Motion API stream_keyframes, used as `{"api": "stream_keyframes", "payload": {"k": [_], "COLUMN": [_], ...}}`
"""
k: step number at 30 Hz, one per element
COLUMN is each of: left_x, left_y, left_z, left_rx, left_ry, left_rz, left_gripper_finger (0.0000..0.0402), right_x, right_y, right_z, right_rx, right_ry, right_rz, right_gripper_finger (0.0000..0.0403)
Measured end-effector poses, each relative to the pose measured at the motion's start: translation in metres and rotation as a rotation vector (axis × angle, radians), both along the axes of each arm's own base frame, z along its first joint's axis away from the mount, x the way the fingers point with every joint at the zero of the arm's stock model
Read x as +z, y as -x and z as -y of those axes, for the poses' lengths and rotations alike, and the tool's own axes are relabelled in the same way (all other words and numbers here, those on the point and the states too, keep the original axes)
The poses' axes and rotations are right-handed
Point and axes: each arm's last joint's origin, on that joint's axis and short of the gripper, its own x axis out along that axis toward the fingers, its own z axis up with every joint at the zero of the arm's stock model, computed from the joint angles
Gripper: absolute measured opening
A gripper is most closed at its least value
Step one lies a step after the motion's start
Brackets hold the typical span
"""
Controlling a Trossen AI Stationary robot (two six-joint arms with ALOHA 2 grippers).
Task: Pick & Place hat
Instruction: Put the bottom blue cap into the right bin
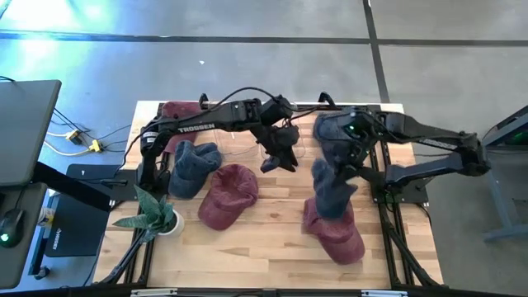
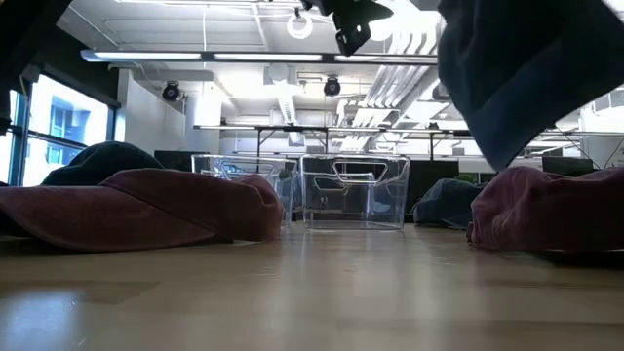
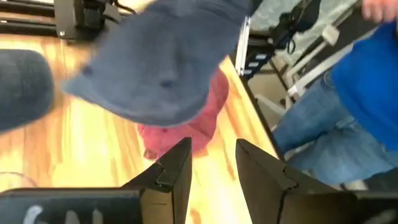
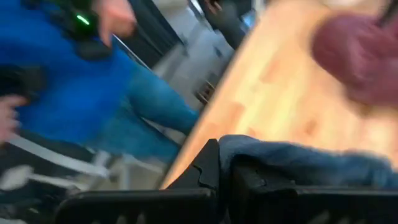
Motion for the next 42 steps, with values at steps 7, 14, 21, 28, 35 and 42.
{"api": "stream_keyframes", "payload": {"k": [7, 14, 21, 28, 35, 42], "left_x": [0.011, -0.039, -0.076, -0.070, -0.074, -0.073], "left_y": [-0.011, -0.047, -0.077, -0.080, -0.081, -0.079], "left_z": [0.025, 0.033, 0.029, 0.047, 0.068, 0.055], "left_rx": [-0.011, -0.017, 0.001, -0.123, -0.149, -0.027], "left_ry": [0.054, 0.052, 0.137, 0.162, 0.153, 0.152], "left_rz": [0.091, 0.038, 0.038, 0.128, 0.111, 0.056], "left_gripper_finger": [0.0120, 0.0153, 0.0264, 0.0313, 0.0280, 0.0241], "right_x": [-0.044, -0.093, -0.103, -0.102, -0.094, -0.089], "right_y": [0.009, 0.021, 0.023, 0.022, 0.025, 0.030], "right_z": [-0.017, -0.028, -0.034, -0.035, -0.034, -0.035], "right_rx": [0.063, -0.001, -0.015, -0.035, -0.074, -0.068], "right_ry": [-0.165, -0.182, -0.218, -0.203, -0.182, -0.191], "right_rz": [0.041, -0.016, -0.026, -0.010, 0.063, 0.087], "right_gripper_finger": [0.0000, 0.0000, 0.0000, 0.0000, 0.0000, 0.0000]}}
